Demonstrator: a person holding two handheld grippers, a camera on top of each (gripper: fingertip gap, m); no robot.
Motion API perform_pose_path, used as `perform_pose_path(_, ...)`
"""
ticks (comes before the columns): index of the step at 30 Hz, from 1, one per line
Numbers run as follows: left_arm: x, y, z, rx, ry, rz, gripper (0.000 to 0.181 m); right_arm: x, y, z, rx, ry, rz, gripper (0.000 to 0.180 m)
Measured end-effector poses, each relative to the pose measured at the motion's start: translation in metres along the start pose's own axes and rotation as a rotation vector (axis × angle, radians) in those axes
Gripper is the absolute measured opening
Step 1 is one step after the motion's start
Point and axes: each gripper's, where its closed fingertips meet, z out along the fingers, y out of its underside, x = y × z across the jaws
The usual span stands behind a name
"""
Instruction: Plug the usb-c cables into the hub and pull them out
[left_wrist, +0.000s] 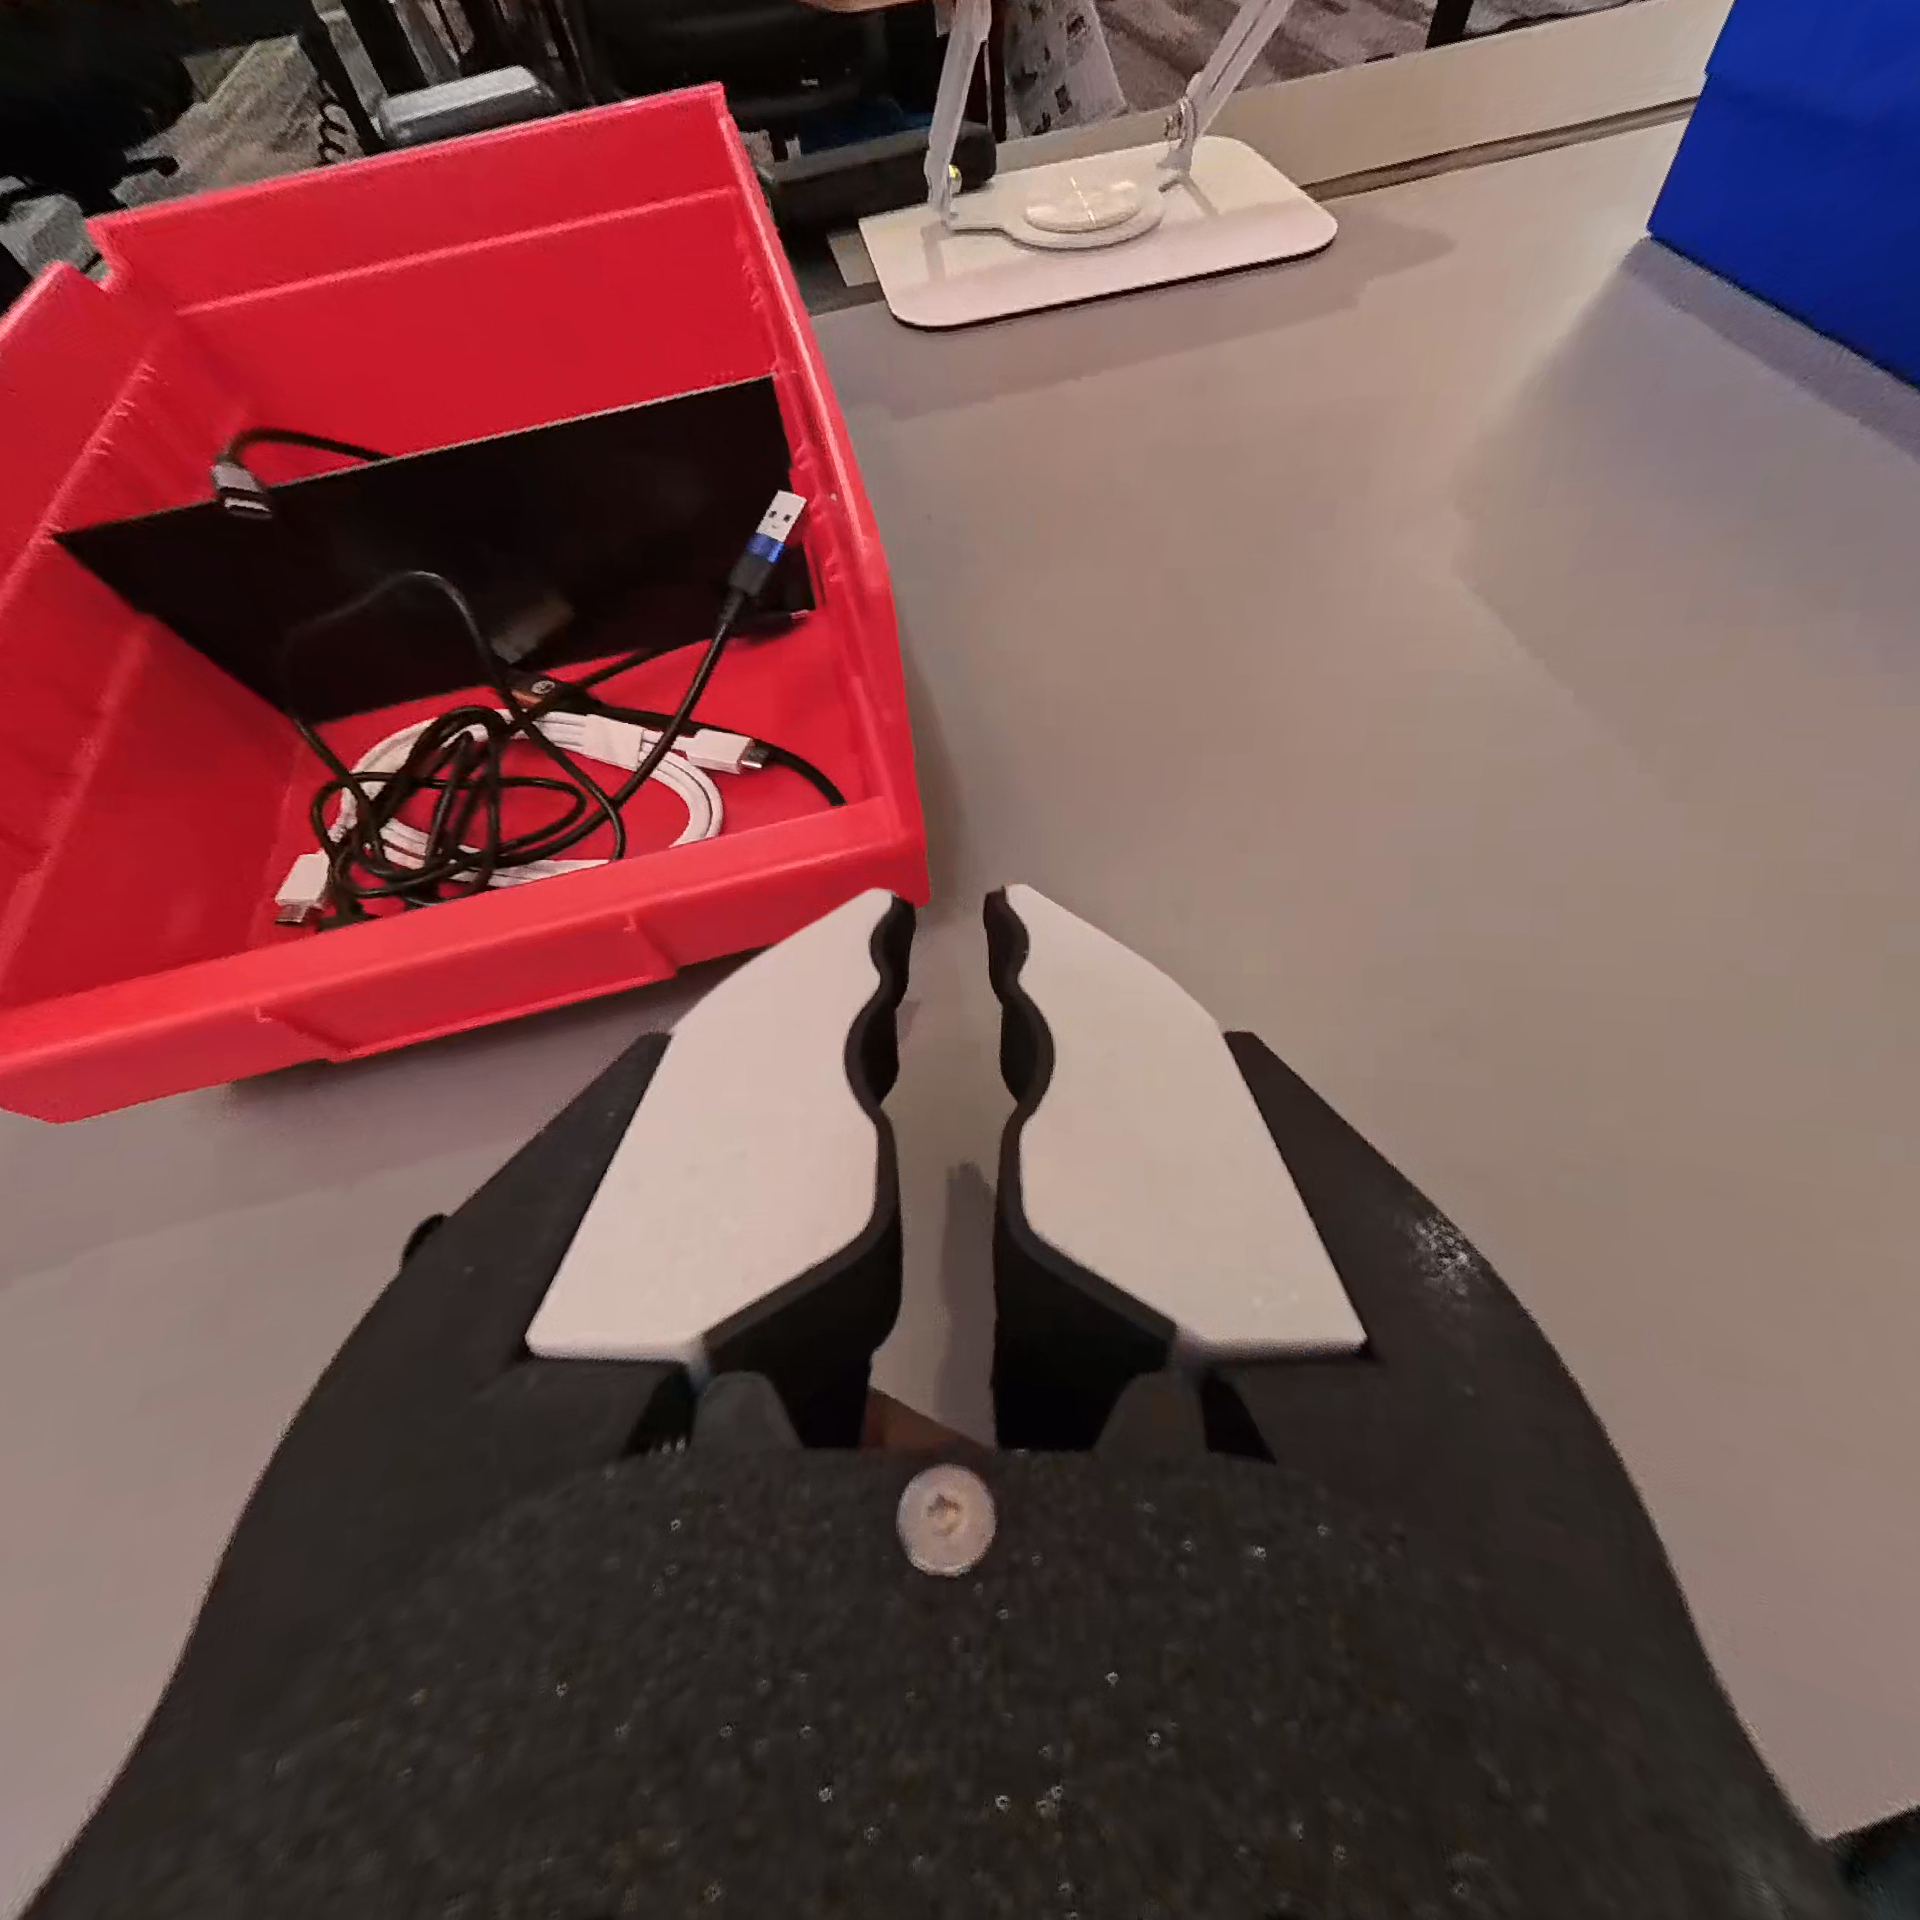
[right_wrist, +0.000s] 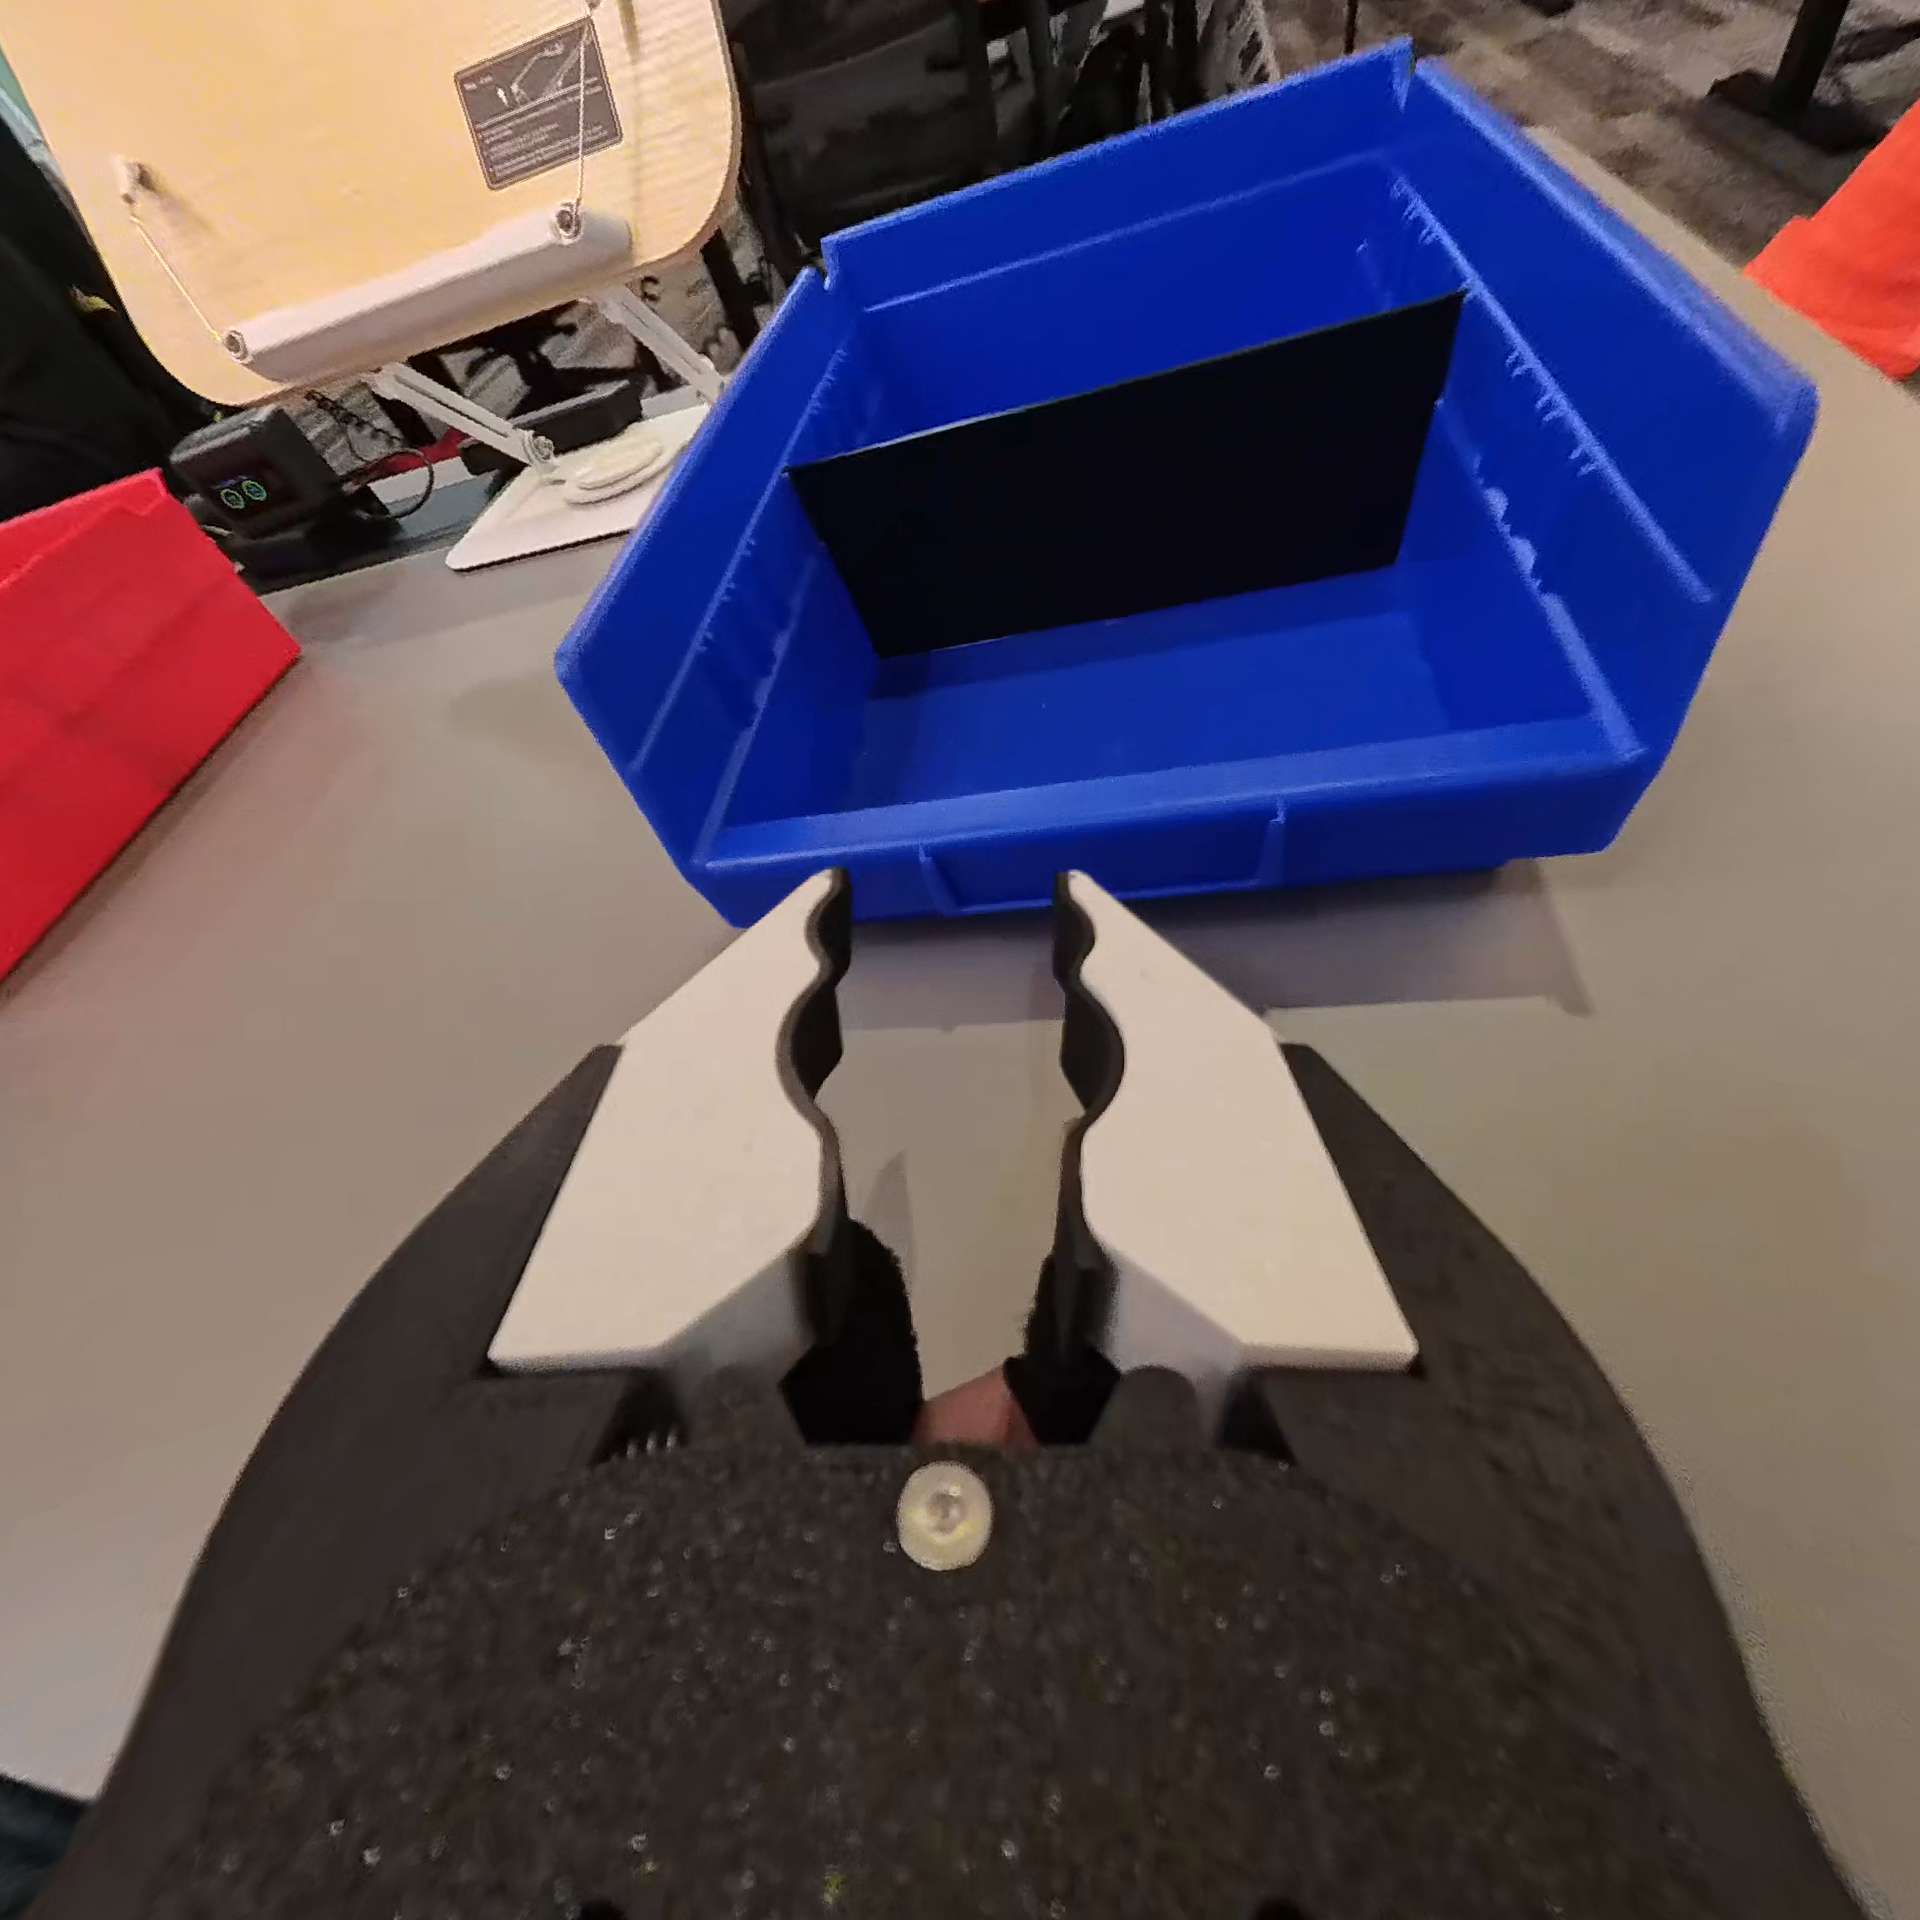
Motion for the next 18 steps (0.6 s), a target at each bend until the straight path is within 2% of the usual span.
perform_pose_path(11,-0.003,0.009,0.006,-0.030,0.059,-0.072,0.018,-0.010,0.005,0.004,-0.022,-0.040,0.068,0.037)
perform_pose_path(15,-0.001,0.014,0.008,-0.064,0.096,-0.101,0.026,-0.017,0.012,0.011,-0.058,-0.063,0.045,0.038)
perform_pose_path(18,0.010,0.017,0.002,-0.161,0.206,-0.127,0.041,-0.020,0.012,0.014,-0.057,-0.074,0.051,0.038)
